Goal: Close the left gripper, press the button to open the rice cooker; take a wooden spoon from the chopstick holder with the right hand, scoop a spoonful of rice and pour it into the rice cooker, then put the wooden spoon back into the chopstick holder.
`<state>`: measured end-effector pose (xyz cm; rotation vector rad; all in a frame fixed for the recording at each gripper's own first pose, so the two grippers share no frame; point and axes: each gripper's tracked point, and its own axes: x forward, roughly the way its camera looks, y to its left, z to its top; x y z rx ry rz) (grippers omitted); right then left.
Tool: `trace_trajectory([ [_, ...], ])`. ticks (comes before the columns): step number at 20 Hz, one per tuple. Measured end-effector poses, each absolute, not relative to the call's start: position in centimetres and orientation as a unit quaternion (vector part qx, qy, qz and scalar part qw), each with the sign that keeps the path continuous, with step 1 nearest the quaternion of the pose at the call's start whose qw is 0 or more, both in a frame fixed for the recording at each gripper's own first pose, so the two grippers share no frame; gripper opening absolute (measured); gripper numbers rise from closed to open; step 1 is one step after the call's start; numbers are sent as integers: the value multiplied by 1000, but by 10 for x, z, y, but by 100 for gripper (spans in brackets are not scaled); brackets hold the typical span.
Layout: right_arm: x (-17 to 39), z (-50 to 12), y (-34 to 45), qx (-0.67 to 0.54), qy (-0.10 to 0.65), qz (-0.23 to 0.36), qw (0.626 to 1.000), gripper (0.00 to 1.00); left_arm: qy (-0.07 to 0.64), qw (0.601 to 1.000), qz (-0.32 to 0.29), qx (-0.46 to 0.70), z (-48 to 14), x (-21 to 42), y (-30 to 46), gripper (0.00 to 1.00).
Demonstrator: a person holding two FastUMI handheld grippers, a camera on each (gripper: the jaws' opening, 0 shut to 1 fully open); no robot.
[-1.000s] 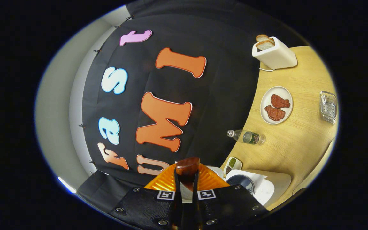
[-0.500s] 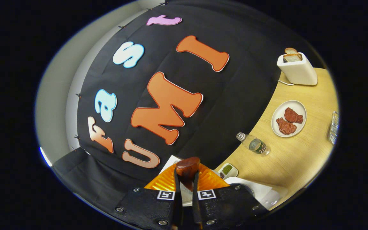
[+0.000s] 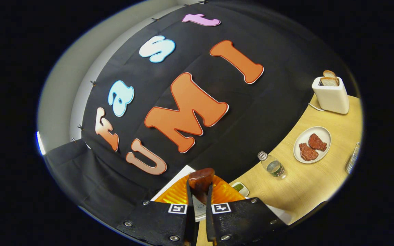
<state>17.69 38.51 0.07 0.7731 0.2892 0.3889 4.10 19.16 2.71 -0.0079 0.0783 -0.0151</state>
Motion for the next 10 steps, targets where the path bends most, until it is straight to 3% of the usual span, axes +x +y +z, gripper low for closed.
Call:
trace_trajectory([
  [10, 175, 0, 395, 324, 126, 200, 916, 12, 39, 999, -9, -1, 28, 38, 189, 100],
])
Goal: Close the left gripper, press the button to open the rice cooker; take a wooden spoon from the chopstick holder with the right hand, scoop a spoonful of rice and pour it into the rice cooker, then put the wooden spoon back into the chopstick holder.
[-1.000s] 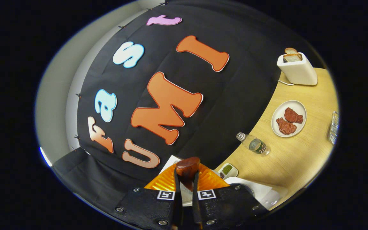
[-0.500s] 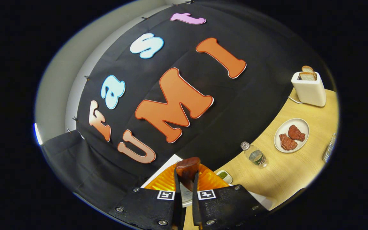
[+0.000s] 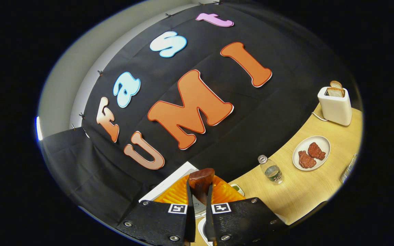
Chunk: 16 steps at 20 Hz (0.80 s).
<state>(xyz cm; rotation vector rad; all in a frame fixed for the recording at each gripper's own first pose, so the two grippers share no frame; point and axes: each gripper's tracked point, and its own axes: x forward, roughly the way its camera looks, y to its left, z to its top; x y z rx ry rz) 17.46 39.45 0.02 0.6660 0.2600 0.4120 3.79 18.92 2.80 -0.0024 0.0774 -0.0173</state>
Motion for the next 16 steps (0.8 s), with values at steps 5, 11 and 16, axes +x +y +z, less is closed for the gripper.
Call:
trace_trajectory([
  [5, 170, 0, 403, 303, 121, 210, 922, 12, 37, 999, -7, 2, 32, 37, 189, 100],
  [11, 167, 6, 409, 284, 111, 219, 927, 12, 37, 999, -8, 2, 30, 34, 190, 100],
  [16, 165, 7, 413, 266, 104, 224, 932, 12, 39, 999, -7, 2, 29, 32, 192, 100],
])
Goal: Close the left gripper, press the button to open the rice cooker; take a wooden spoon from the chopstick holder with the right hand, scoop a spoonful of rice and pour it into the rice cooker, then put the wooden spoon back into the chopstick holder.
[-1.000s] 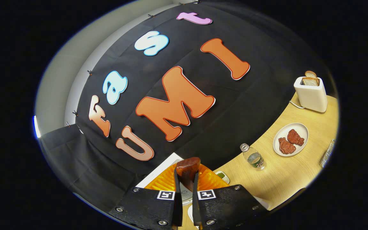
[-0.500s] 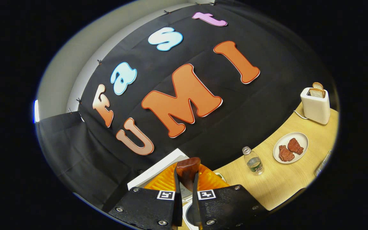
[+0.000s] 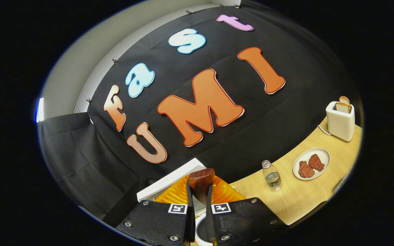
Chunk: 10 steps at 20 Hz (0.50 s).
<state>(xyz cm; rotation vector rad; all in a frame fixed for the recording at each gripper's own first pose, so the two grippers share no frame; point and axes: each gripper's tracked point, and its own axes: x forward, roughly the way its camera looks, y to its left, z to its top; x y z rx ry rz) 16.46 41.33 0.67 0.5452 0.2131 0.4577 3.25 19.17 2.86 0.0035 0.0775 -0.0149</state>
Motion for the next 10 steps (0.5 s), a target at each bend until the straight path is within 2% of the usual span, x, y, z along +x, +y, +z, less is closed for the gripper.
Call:
trace_trajectory([
  [10, 153, 8, 433, 166, 66, 253, 951, 12, 45, 999, -9, 4, 22, 35, 195, 100],
])
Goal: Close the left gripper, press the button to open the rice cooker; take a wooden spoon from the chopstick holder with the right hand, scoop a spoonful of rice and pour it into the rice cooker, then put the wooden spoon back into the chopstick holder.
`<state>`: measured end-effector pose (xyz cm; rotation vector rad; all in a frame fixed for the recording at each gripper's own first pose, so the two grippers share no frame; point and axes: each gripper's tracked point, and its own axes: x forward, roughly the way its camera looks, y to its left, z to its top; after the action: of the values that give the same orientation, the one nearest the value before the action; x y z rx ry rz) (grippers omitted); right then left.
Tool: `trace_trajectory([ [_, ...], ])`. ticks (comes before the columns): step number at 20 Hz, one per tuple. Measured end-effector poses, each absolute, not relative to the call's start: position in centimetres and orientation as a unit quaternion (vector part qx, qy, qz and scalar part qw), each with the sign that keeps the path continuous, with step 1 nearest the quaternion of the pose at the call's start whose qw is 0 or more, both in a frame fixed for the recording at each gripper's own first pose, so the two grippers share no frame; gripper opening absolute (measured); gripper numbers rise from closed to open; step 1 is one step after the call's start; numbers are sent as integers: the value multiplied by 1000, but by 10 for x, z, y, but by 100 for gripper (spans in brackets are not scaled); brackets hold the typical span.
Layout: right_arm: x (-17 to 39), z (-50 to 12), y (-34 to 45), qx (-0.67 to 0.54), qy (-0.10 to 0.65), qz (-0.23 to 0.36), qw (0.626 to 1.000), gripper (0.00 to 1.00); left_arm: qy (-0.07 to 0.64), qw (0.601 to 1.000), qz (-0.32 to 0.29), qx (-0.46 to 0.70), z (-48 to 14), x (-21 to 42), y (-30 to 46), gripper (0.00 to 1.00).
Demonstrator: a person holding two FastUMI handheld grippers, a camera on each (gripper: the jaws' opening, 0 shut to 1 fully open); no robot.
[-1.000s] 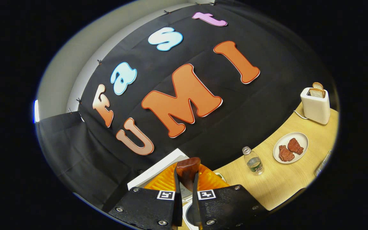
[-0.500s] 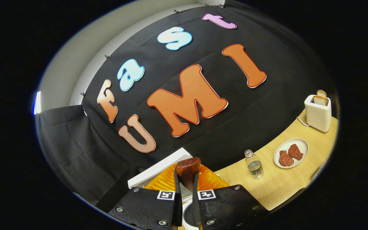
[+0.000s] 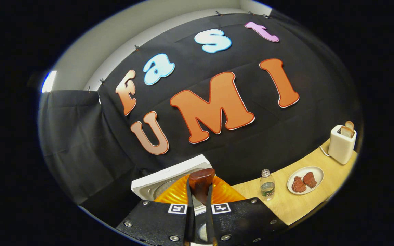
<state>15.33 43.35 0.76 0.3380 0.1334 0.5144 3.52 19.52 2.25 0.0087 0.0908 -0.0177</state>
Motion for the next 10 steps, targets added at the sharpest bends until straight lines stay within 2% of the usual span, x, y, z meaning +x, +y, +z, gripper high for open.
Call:
trace_trajectory([
  [10, 138, 9, 463, 74, 32, 297, 952, 12, 50, 999, -8, 4, 17, 39, 198, 100],
])
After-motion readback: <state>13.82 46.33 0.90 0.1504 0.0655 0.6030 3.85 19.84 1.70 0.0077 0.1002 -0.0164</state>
